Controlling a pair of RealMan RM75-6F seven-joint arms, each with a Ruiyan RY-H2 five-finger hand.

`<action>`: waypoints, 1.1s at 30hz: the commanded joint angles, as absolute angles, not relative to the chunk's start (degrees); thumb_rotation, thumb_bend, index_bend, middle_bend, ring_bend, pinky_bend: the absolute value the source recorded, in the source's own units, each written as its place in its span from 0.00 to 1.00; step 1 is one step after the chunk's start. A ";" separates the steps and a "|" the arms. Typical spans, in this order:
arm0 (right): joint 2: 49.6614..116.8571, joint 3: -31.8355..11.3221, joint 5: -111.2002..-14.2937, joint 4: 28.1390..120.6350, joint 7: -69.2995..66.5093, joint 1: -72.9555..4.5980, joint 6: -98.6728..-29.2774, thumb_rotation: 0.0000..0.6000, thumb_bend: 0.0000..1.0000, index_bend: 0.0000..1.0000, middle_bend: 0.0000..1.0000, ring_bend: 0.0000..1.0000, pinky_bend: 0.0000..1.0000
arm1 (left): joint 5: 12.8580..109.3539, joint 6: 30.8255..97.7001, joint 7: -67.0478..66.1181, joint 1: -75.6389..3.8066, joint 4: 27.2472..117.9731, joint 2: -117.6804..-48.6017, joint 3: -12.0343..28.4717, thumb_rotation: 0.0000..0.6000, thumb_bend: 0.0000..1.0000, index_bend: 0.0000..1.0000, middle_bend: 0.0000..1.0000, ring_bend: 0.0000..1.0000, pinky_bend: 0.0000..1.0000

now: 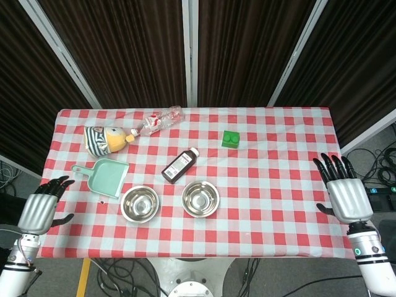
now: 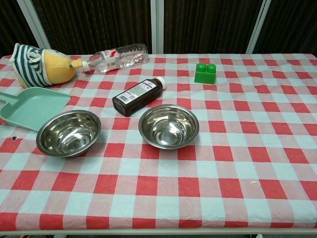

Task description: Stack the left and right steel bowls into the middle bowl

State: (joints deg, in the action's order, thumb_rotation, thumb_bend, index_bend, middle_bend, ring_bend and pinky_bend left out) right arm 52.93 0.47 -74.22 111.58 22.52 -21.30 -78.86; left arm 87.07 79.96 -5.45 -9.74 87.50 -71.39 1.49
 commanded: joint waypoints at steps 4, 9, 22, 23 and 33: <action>52.21 -0.93 -75.80 110.14 19.38 -20.79 -78.04 1.00 0.00 0.02 0.00 0.00 0.00 | 92.35 77.72 -12.52 -10.40 94.38 -71.29 -2.92 1.00 0.11 0.26 0.26 0.21 0.37; 52.13 -2.25 -75.17 109.15 18.28 -20.90 -76.82 1.00 0.00 0.02 0.00 0.00 0.00 | 95.31 75.81 -15.61 -11.73 97.11 -72.35 -4.25 1.00 0.12 0.26 0.26 0.26 0.47; 51.41 -4.48 -71.87 106.73 15.48 -19.73 -75.03 1.00 0.00 0.02 0.00 0.00 0.00 | 97.33 67.17 -24.07 -18.19 92.18 -80.71 -2.35 1.00 0.22 0.26 0.29 0.36 0.59; 51.38 -4.54 -71.89 106.57 15.29 -19.65 -74.93 1.00 0.00 0.02 0.00 0.00 0.00 | 96.77 66.70 -24.49 -18.51 91.53 -81.31 -1.97 1.00 0.23 0.27 0.30 0.37 0.59; 52.24 -5.32 -71.99 103.92 12.89 -19.34 -73.20 1.00 0.01 0.02 0.00 0.00 0.00 | 92.87 63.30 -26.77 -20.15 89.25 -83.06 -1.88 1.00 0.24 0.32 0.38 0.52 0.69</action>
State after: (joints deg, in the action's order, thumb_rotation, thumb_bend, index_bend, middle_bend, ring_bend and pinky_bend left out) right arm 52.15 -5.24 -71.97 104.00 12.96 -19.33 -73.30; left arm 93.05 63.47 -26.63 -20.03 89.22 -83.11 -1.72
